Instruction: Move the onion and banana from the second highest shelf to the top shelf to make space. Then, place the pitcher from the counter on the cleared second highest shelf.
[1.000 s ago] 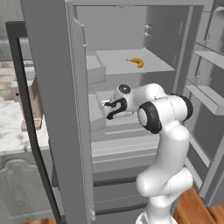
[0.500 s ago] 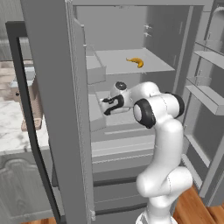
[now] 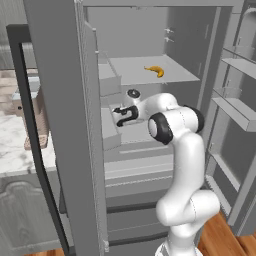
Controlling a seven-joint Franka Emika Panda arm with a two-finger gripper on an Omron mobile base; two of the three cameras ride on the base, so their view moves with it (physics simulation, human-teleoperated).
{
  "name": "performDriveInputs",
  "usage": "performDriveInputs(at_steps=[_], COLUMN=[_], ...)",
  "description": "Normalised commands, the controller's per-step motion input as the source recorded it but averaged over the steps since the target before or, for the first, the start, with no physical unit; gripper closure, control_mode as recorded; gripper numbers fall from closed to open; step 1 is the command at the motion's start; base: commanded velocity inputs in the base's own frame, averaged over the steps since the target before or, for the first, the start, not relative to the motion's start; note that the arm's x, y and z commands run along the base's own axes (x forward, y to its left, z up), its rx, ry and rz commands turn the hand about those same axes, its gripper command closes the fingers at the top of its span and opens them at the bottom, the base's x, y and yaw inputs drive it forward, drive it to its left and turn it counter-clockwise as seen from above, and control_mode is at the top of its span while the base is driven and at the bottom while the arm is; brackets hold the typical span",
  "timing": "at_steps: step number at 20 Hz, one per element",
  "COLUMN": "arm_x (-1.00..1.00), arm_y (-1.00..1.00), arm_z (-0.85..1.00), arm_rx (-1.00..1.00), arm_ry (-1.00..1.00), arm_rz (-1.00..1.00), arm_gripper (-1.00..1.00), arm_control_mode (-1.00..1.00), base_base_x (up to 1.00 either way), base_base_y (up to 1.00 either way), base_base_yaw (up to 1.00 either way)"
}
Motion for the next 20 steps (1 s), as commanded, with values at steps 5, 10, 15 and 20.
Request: performDriveInputs(at_steps=[5,10,15,20], arm_x=[0.15,0.01,-0.19,-0.91], arm_y=[0.00,0.00,0.00,0.00], arm_z=[-0.49,-0.63,-0.55,-0.37], arm_rx=[0.00,0.00,0.00,-0.02], arm_ry=[0.05,0.06,-0.03,-0.33], arm_rz=[0.00,0.00,0.00,0.00], arm_gripper=[1.00,1.00,1.00,1.00], arm_control_mode=[-1.00,-1.00,-1.00,-1.00], base_base_x=[0.00,0.00,0.00,0.00], base_base_y=[0.00,0.00,0.00,0.00], base_base_yaw=[0.00,0.00,0.00,0.00])
